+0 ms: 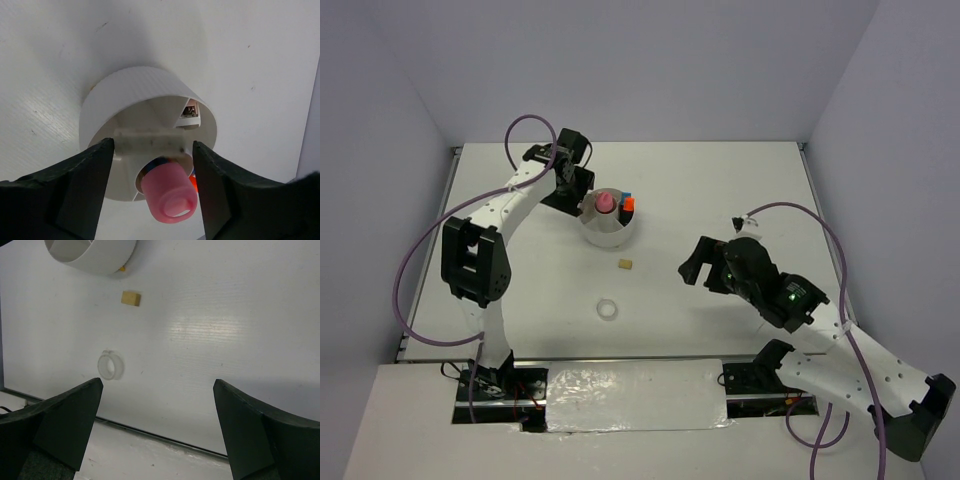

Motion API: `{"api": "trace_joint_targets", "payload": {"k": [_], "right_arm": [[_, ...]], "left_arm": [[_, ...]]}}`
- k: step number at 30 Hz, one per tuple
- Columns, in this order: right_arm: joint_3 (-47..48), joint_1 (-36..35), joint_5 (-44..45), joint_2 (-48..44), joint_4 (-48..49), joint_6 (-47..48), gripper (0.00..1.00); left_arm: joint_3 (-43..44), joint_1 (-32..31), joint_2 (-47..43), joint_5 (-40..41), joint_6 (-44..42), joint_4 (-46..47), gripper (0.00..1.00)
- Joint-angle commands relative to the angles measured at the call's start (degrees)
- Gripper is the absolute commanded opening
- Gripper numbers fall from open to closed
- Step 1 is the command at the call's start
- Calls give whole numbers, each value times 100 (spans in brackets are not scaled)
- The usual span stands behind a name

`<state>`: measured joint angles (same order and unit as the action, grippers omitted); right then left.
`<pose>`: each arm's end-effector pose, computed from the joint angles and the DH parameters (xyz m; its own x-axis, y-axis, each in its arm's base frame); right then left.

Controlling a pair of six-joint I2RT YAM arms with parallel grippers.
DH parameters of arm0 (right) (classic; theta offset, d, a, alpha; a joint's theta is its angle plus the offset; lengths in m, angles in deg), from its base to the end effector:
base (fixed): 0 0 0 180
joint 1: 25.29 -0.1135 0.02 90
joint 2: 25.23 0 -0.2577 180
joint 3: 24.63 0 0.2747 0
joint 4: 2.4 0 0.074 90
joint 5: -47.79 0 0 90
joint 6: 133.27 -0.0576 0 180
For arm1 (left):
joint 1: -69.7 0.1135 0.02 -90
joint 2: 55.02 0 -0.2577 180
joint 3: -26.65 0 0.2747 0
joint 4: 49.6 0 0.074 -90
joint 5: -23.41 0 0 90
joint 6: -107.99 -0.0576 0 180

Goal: Sort the stationery into containers
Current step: Place the stationery in the storage box.

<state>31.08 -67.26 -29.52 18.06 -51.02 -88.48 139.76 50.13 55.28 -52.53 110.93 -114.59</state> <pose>0.1614 0.1282 0.2724 -0.6788 0.3206 -0.6606 -0.0551 0.8748 0.4813 0.4234 -0.1357 0.2538 -0.1751 -0.9659 -0.1906 -0.8434 0.2470 -0.4771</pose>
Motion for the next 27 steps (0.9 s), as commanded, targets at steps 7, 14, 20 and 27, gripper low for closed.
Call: {"api": "trace_joint_targets", "payload": {"k": [7, 14, 20, 27], "right_arm": [[305, -4, 67, 206, 261, 135, 100], [95, -4, -170, 750, 814, 329, 100], [418, -222, -83, 2802, 1806, 417, 98], [2534, -917, 1191, 5309, 1237, 66, 90]], "left_arm": [[103, 59, 53, -141, -93, 132, 92], [216, 94, -430, 70, -347, 228, 92], [-72, 138, -1606, 606, -1687, 447, 99], [-1716, 384, -3504, -1044, -4002, 1784, 99]]}}
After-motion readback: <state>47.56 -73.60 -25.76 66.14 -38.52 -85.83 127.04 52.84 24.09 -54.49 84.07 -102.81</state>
